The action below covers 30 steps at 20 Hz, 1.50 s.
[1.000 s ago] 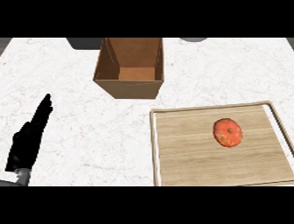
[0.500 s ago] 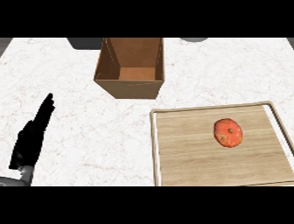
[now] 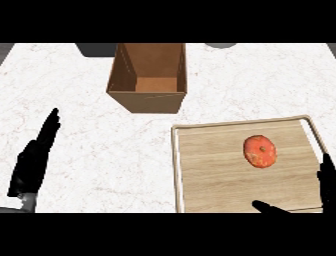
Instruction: Pick the squash from the tray and place it in the cardboard box
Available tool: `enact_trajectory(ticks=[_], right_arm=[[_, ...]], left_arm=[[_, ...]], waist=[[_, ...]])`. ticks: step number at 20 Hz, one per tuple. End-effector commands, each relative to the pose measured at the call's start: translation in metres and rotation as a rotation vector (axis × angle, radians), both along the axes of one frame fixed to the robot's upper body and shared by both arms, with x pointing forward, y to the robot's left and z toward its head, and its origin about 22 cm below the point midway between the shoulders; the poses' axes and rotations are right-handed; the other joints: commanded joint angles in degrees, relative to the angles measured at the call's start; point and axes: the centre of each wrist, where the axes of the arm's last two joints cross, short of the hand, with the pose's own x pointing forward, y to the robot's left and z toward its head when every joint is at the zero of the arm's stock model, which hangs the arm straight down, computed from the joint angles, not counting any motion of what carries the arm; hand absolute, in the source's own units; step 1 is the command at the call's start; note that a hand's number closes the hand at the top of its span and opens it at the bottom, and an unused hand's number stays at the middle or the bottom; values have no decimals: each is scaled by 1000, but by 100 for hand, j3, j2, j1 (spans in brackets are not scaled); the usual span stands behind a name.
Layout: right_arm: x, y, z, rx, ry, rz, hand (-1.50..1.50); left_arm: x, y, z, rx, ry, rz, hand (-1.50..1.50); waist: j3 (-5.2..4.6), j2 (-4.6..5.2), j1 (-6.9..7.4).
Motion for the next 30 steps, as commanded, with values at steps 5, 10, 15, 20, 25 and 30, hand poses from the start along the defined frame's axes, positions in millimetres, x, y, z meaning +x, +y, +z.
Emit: enact_trajectory(ticks=[5,10,15,20,25,30], right_arm=[[4,13,-26,2,21,-3,-150],[16,1,-25,-11,25,0,-150],[11,5,-25,-7,12,-6,-150],[28,6,-18,0,20,-17,-150],[45,8,-27,24,10,-11,-150],[54,6,-25,-2,35,8,-150]], left_arm=[[-2,2,8,12,-4,2,0],[-4,17,-4,2,-13,-1,0],[31,-5,6,-13,14,1,0],[-14,0,-12,-21,10,13,0],[-8,4,11,-15,10,-9,0],[-10,-8,2,7,-3,-15,0]], waist=[[4,-5,-22],[3,-3,-19],[3,0,-53],[3,-4,-13],[4,-5,-3],[3,-2,-4]])
